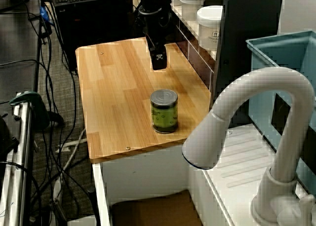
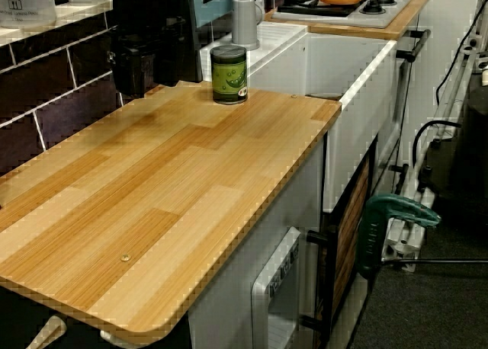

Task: Push into sink

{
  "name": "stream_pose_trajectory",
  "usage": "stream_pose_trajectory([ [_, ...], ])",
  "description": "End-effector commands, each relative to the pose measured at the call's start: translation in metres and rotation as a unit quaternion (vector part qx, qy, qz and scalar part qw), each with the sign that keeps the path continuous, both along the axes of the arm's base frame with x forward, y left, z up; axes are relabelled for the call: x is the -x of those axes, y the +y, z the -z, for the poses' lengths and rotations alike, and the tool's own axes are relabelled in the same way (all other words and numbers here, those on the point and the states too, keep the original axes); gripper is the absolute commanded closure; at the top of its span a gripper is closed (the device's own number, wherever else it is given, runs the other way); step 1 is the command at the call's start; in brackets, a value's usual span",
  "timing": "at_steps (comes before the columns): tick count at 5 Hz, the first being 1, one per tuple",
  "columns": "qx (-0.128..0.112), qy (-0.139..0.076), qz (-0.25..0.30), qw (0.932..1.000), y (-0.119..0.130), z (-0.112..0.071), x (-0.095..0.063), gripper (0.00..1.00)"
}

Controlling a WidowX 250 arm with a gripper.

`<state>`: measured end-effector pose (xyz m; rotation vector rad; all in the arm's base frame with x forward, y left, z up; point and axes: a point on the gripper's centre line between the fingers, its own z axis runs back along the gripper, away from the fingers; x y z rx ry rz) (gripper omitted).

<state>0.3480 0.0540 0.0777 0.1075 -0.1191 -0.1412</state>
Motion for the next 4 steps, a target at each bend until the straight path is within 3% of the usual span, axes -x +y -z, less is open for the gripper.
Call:
stream_pose_trajectory([
  [1,-0.017,-0.032,0.027,0.9990,-0.011,-0.003,-0.002,0.00],
  [3,-0.024,-0.035,0.037,0.9984,-0.032,0.007,-0.006,0.00],
  [4,-0.016,-0.032,0.048,0.9982,-0.040,0.010,-0.008,0.00],
])
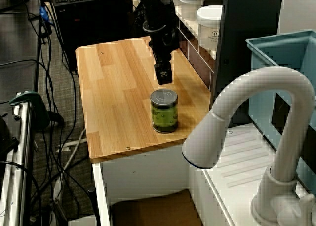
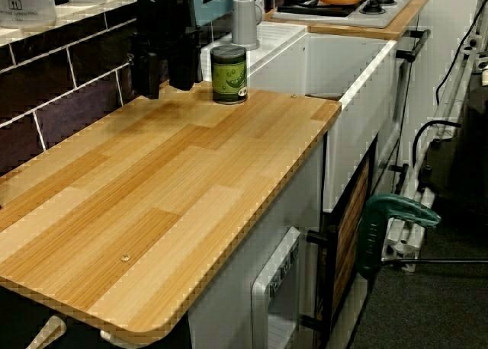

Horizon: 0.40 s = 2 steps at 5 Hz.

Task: Push into sink

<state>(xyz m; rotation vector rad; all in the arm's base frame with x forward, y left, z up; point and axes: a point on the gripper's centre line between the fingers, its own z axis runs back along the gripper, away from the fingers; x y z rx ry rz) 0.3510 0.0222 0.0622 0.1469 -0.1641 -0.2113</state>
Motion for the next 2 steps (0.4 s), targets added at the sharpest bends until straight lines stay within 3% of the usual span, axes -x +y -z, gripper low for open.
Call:
stream_pose_trajectory([
  [1,0.005,-0.004,0.027,0.9996,-0.0197,-0.0054,-0.0051,0.00],
  [2,0.002,0.003,0.036,0.9993,-0.0291,-0.0029,-0.0049,0.00],
])
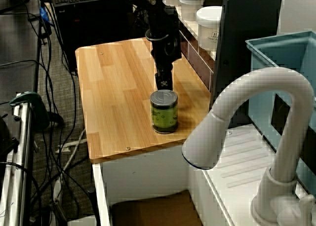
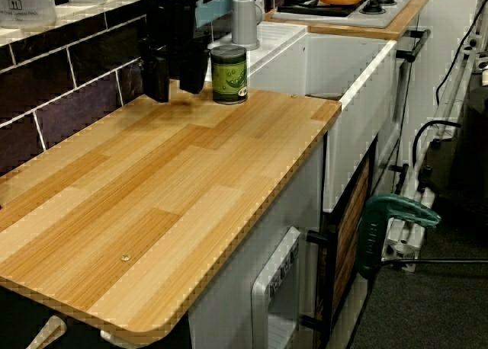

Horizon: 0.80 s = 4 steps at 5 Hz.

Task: Push into sink

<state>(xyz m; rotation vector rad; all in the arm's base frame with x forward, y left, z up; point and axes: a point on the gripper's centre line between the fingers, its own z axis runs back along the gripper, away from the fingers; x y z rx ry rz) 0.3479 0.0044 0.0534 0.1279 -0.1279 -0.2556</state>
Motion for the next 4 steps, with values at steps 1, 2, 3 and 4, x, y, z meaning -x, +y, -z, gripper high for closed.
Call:
stream_pose_trajectory([
  [1,0.000,-0.012,0.023,0.9997,-0.020,-0.012,-0.007,0.00],
  [2,-0.001,-0.008,0.028,0.9996,-0.027,-0.010,-0.005,0.00],
  [3,-0.001,-0.006,0.035,0.9994,-0.034,-0.009,-0.002,0.00],
  [4,-0.003,-0.004,0.042,0.9991,-0.042,-0.007,0.001,0.00],
])
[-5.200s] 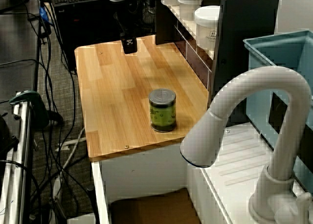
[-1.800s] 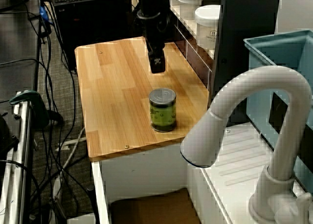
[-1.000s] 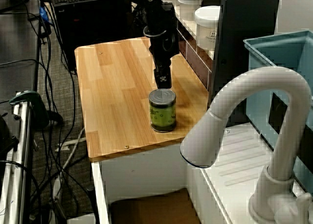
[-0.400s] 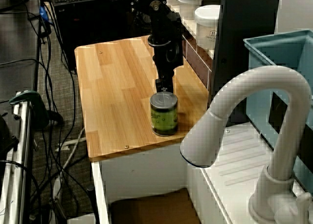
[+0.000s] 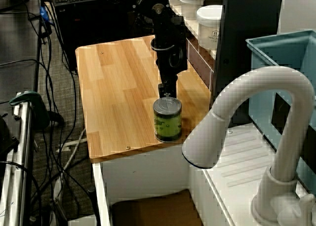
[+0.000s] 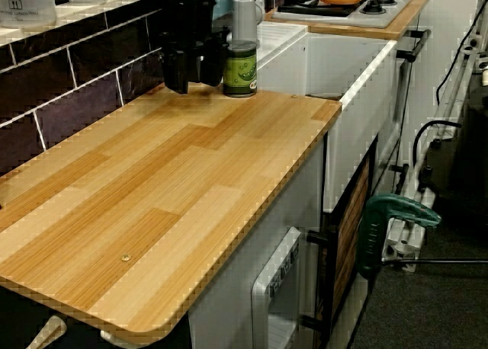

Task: Push into sink

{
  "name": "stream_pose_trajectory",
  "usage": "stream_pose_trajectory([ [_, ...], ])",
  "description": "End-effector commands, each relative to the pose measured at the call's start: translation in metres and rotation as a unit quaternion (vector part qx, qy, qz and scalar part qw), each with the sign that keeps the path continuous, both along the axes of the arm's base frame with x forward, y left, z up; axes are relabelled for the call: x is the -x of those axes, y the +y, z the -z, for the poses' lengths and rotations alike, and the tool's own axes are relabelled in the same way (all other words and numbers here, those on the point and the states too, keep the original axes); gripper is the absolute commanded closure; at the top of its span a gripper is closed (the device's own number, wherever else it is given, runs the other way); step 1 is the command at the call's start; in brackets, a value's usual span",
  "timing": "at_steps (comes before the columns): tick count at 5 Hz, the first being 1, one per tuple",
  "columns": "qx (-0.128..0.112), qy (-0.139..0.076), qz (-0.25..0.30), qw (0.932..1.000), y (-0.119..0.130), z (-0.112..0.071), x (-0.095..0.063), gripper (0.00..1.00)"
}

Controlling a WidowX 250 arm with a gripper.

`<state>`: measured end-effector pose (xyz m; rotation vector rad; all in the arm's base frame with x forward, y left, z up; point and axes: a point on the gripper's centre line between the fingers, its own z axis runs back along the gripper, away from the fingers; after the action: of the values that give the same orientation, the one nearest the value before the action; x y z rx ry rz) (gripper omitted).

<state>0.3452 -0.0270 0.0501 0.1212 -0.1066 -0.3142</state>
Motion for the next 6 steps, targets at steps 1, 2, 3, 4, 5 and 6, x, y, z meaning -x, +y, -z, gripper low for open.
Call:
stream_pose_trajectory([
  [1,-0.005,-0.015,0.015,0.9998,-0.017,-0.008,0.001,0.00],
  [2,-0.007,-0.014,0.018,0.9997,-0.024,-0.007,0.003,0.00],
  [3,-0.005,-0.012,0.026,0.9996,-0.032,-0.008,0.007,0.00],
  [4,-0.005,-0.009,0.035,0.9993,-0.041,-0.008,0.011,0.00],
  [5,-0.001,-0.005,0.040,0.9992,-0.049,-0.005,0.016,0.00],
  [6,0.005,0.004,0.059,0.9983,-0.066,-0.004,0.025,0.00],
])
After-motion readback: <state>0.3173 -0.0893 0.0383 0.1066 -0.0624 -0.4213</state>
